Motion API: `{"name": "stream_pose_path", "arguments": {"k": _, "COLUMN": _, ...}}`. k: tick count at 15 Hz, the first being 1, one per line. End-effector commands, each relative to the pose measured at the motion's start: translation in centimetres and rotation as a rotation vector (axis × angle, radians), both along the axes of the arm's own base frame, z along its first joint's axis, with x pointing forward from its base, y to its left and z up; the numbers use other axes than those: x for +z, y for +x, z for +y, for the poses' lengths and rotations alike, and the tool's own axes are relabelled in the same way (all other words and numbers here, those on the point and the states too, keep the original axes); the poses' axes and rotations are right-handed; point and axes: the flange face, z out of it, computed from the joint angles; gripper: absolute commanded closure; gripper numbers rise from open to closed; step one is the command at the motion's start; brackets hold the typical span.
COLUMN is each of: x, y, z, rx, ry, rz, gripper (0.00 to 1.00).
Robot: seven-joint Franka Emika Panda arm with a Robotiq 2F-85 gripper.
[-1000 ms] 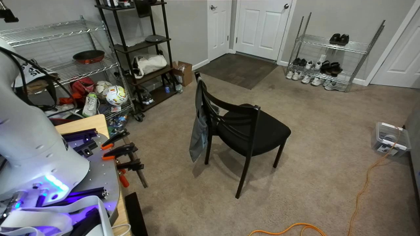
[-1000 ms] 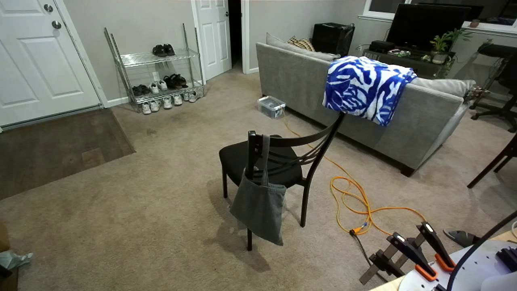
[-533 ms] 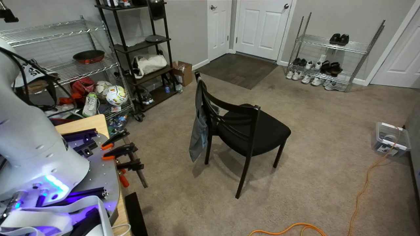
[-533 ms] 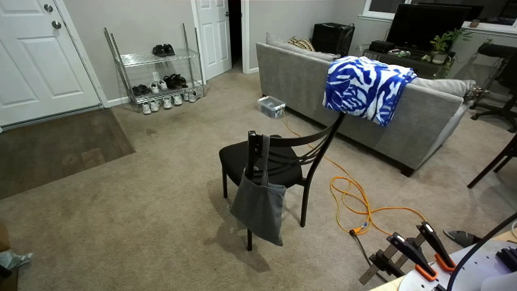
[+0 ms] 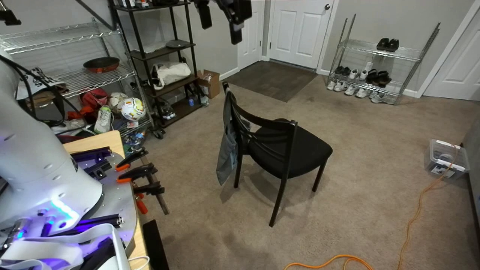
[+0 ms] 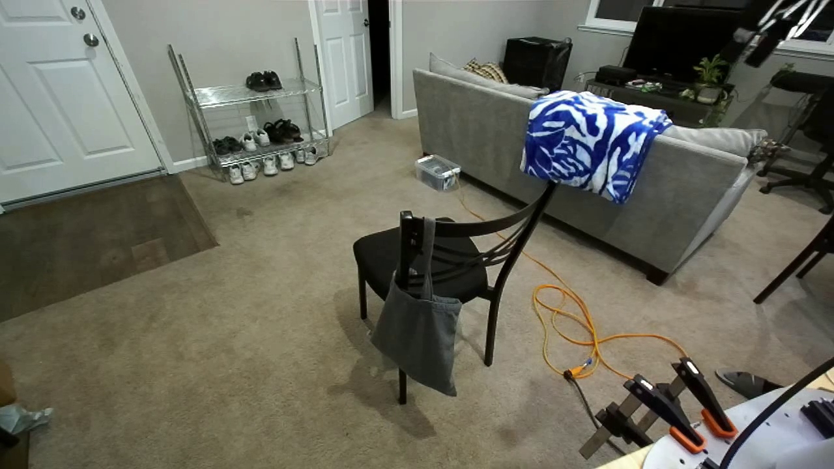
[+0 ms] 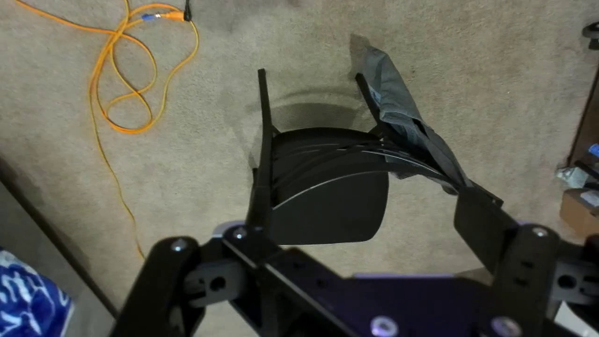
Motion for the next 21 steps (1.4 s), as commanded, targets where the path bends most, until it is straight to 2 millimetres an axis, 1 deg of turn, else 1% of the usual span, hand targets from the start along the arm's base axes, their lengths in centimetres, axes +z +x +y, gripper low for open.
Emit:
{"name": "stream_pose_path", "arguments": {"k": 1, "x": -3.2, "y": 6.2, "z": 4.5, "rx": 0.168, "ry": 0.014, "rz": -0.003, "gripper": 0.0}}
{"name": "stream_pose_path", "arguments": {"k": 3, "x": -5.3, "y": 9.1, "z": 7.5, "rx": 0.264, "ry": 0.02, "rz": -0.001, "gripper": 0.0}}
{"name": "stream_pose_path", "arguments": {"k": 6, "x": -7.6, "y": 12.4, "z": 11.0, "rx": 0.395, "ry": 0.024, "rz": 0.02, "gripper": 0.0}}
{"name": "stream_pose_path", "arguments": {"k": 8, "x": -8.9, "y": 14.1, "z": 13.2, "rx": 0.477, "ry": 0.007, "rz": 0.04, "gripper": 0.0}}
{"name": "stream_pose_path", "arguments": {"k": 11, "x": -10.0, "y": 16.4, "z": 16.3, "rx": 0.585, "ry": -0.029, "rz": 0.054, "gripper": 0.0}}
{"name": "stream_pose_path", "arguments": {"k": 13, "x": -10.7, "y": 17.4, "z": 18.2, "rx": 0.658, "ry": -0.057, "rz": 0.072, "gripper": 0.0}}
{"name": "stream_pose_path", "arguments": {"k": 16, "x": -11.7, "y": 18.0, "z": 19.6, "rx": 0.744, "ry": -0.111, "rz": 0.092, "gripper": 0.0}}
{"name": "stream_pose_path", "arguments": {"k": 18, "x": -11.8, "y": 18.0, "z": 19.3, "rx": 0.763, "ry": -0.145, "rz": 0.101, "gripper": 0.0}}
{"name": "stream_pose_path", "arguments": {"k": 19, "x": -11.4, "y": 17.3, "z": 18.6, "rx": 0.781, "ry": -0.133, "rz": 0.109, "gripper": 0.0}}
{"name": "stream_pose_path", "arguments": {"k": 20, "x": -12.2, "y": 17.9, "z": 19.9, "rx": 0.734, "ry": -0.127, "rz": 0.101, "gripper": 0.0}}
{"name": "stream_pose_path", "arguments": {"k": 21, "x": -12.2, "y": 17.8, "z": 19.5, "rx": 0.743, "ry": -0.127, "rz": 0.104, "gripper": 0.0}}
